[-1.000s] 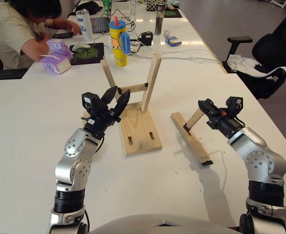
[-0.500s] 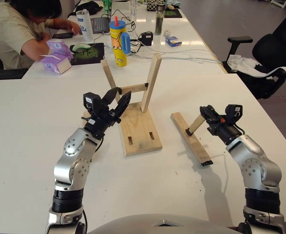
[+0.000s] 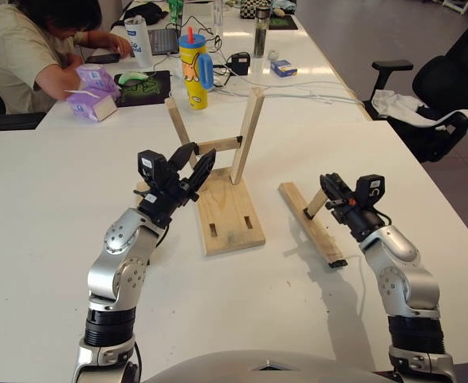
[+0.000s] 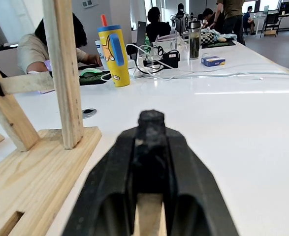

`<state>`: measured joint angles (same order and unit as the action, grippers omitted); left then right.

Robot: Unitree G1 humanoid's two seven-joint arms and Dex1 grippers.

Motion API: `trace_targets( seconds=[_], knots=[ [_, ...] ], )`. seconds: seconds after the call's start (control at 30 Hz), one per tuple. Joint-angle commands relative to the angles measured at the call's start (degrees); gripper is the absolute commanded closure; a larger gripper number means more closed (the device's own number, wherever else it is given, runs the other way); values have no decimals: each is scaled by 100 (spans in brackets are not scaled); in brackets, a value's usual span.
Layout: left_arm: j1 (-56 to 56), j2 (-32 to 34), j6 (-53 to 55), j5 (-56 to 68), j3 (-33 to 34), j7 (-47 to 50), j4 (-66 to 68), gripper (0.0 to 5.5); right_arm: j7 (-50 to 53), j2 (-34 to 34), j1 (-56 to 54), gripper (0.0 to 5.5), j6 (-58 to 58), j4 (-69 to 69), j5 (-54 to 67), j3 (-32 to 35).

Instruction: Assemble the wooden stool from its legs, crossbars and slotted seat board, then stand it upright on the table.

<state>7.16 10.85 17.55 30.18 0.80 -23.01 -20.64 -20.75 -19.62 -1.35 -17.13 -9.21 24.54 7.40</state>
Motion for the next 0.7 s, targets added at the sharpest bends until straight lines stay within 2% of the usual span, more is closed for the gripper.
trace_targets(
  seconds=[0.03, 0.3, 0.7],
  knots=[
    [77, 2, 22, -97, -26, 43, 3, 274, -61, -65, 359, 505, -200, 681, -502, -373],
    [57, -54, -21, -148, -19, 92, 13, 274, -161, 63, 684, 505, 283, 902, -716, -629],
    [89, -69, -90, -214, -5, 64, 91, 274, -4, 30, 309, 505, 475, 423, -610, -318]
  ],
)
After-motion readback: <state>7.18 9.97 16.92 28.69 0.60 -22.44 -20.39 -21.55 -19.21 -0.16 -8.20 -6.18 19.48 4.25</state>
